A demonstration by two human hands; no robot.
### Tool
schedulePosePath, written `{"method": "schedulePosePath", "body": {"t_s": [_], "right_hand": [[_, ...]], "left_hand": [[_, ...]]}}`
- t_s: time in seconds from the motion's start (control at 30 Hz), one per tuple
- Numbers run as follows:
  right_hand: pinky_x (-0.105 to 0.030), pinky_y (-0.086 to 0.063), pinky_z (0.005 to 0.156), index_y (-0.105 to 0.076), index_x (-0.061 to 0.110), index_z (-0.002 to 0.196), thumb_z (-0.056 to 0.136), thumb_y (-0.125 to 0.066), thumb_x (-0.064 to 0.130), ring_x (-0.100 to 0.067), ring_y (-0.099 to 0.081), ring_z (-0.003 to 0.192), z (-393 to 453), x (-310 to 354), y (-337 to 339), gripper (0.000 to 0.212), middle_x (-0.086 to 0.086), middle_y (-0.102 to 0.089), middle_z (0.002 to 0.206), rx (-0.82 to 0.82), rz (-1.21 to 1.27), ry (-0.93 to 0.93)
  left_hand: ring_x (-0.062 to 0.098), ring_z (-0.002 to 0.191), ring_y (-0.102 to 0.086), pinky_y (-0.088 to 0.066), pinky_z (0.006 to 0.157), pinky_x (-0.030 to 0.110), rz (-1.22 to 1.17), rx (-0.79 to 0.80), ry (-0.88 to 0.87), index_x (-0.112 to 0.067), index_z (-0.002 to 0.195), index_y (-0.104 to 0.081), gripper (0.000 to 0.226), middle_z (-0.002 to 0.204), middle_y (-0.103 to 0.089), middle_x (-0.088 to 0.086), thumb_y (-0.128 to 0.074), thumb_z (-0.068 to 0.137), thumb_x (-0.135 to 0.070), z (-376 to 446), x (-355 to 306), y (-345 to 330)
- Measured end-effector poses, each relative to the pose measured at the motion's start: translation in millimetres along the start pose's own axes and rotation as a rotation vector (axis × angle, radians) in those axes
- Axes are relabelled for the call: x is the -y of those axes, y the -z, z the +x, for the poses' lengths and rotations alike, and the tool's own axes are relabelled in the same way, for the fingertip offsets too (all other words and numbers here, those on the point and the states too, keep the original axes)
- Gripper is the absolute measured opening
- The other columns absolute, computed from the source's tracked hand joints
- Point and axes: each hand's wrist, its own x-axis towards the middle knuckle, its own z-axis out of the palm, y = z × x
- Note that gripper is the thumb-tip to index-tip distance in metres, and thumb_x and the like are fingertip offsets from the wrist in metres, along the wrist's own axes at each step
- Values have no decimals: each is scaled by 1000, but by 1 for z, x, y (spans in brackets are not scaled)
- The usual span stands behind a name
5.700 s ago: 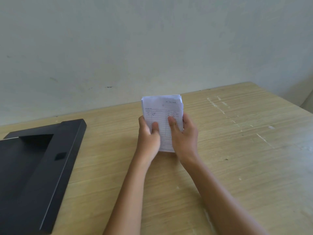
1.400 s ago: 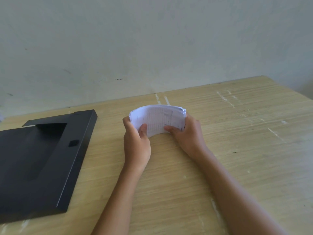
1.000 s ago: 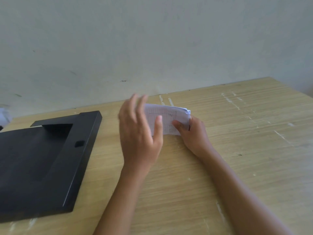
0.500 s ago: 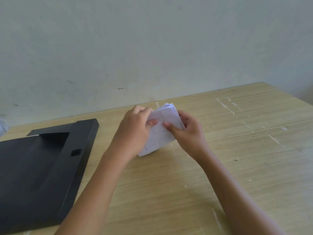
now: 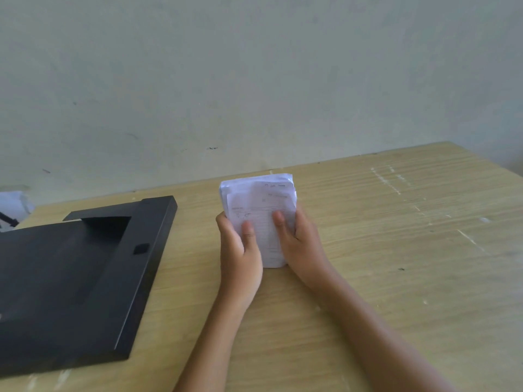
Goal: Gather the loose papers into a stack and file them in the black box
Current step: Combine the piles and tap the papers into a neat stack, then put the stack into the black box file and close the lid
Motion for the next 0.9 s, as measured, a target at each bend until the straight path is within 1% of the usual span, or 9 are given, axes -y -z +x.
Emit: {"method": "schedulePosePath", "body": {"t_s": [0.1, 0.17, 0.27, 0.4, 0.47, 0.57, 0.73, 0.83, 0.9], "right_hand": [[-20, -51, 61, -57, 17, 108, 103, -53, 31, 2, -63, 71, 0, -2, -1, 16, 15, -70, 87, -44, -59, 48], [-28, -47, 55, -56, 17, 102, 99, -50, 42, -7, -57, 60, 0, -3, -3, 26, 3, -65, 86, -104, -98, 86], [-35, -50, 57, -57, 24, 101, 96, -46, 52, -18, -62, 66, 1, -4, -4, 30, 0, -67, 85, -120, -92, 105], [-27, -54, 56, -58, 37, 98, 94, -56, 49, -8, -69, 70, 0, 4, -7, 13, 14, -72, 86, -37, 21, 134], [-16, -51, 57, -62, 40, 93, 93, -63, 42, 3, -67, 69, -1, 7, -8, 3, 21, -72, 84, -61, 91, 161], [-16, -47, 56, -66, 29, 90, 92, -67, 40, 2, -63, 65, -1, 8, -7, 11, 16, -70, 76, -131, 141, 137], [-10, -45, 56, -59, 40, 94, 94, -66, 37, 6, -63, 68, 2, 5, 1, 8, 27, -68, 81, -41, -3, 148], [-8, -46, 56, -52, 40, 96, 90, -73, 34, 9, -65, 75, 3, -1, 9, 22, 19, -69, 82, 43, -122, 87], [-7, -44, 53, -48, 35, 91, 88, -76, 35, 11, -62, 74, 3, -5, 10, 29, 15, -65, 76, 13, -200, 44]], "left_hand": [[-5, 87, -63, -48, 68, 10, 6, 8, -2, -24, 113, -38, 6, 104, -62, -11, -41, 108, -22, -1, 1, -3], [-3, 84, -64, -49, 66, 13, 22, -22, -11, -23, 114, -43, 7, 99, -65, -13, -44, 108, -26, -3, 1, -3], [-2, 81, -63, -50, 63, 20, 89, -111, -49, -21, 112, -45, 7, 95, -65, -13, -45, 107, -27, -6, 1, -5], [-2, 86, -60, -46, 68, 13, 25, -189, -143, -21, 108, -32, 5, 102, -56, -12, -36, 107, -20, -6, -6, -9], [7, 97, -58, -49, 78, 22, 19, -180, -201, -23, 108, -28, 7, 109, -53, -7, -33, 104, -21, -3, -8, -7], [24, 111, -58, -52, 88, 38, 77, -76, -225, -35, 108, -24, 26, 122, -52, 5, -40, 106, -15, -4, -7, -3], [2, 75, -61, -47, 64, 17, 104, -148, -155, -25, 102, -48, 12, 89, -66, -12, -57, 102, -16, -1, 2, 4], [14, 67, -54, -44, 64, 32, 88, -52, -41, -11, 92, -57, 13, 80, -64, 11, -59, 101, -19, 2, 9, 9], [17, 66, -51, -42, 62, 33, 156, 5, -41, -8, 90, -54, 18, 75, -60, 11, -56, 103, -21, 1, 10, 10]]}}
